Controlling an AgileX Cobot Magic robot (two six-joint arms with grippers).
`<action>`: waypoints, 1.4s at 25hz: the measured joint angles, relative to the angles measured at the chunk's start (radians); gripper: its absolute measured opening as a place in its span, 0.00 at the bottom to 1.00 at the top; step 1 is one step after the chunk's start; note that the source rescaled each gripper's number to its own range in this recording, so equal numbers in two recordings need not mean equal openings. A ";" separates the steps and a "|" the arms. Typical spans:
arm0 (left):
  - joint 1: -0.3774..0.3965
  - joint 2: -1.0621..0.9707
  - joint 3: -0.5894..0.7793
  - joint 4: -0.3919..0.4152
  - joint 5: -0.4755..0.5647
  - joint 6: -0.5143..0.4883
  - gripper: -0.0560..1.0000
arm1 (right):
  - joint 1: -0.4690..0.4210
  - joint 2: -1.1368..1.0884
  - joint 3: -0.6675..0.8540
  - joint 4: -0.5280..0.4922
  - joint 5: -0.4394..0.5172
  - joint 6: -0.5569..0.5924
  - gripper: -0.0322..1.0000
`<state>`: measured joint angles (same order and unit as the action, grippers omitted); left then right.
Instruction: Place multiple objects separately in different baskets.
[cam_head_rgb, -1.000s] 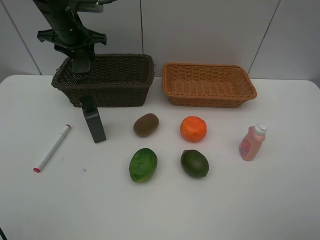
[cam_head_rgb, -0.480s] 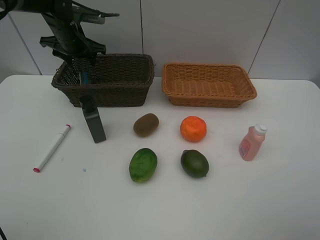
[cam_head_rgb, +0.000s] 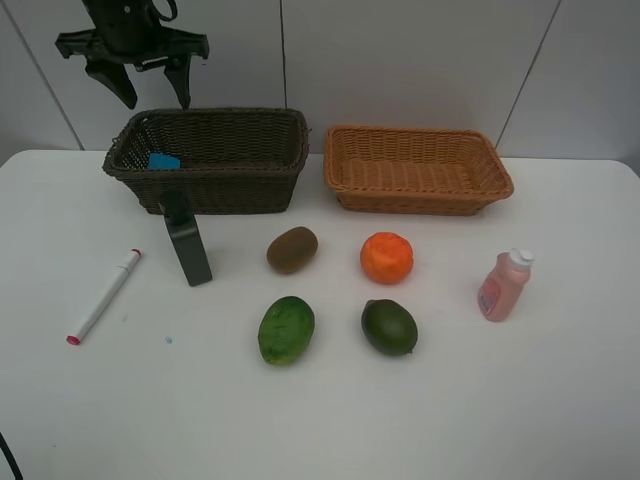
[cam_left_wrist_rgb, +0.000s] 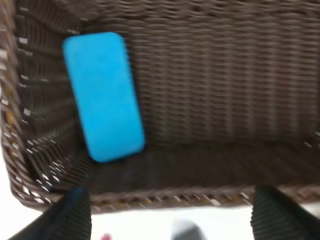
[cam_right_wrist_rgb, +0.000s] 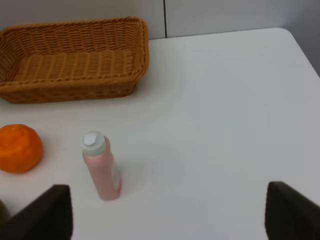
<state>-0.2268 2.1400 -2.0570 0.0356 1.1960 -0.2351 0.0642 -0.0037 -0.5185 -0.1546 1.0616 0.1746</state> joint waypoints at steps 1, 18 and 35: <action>0.000 -0.011 0.003 -0.025 0.001 0.008 0.85 | 0.000 0.000 0.000 0.000 0.000 0.000 0.95; 0.000 -0.664 0.837 -0.005 0.001 0.106 0.85 | 0.000 0.000 0.000 0.000 0.000 0.000 0.95; 0.145 -0.749 1.216 0.028 -0.243 0.129 0.85 | 0.000 0.000 0.000 0.000 0.000 0.000 0.95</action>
<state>-0.0816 1.3910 -0.8408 0.0634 0.9529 -0.1057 0.0642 -0.0037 -0.5185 -0.1546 1.0616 0.1746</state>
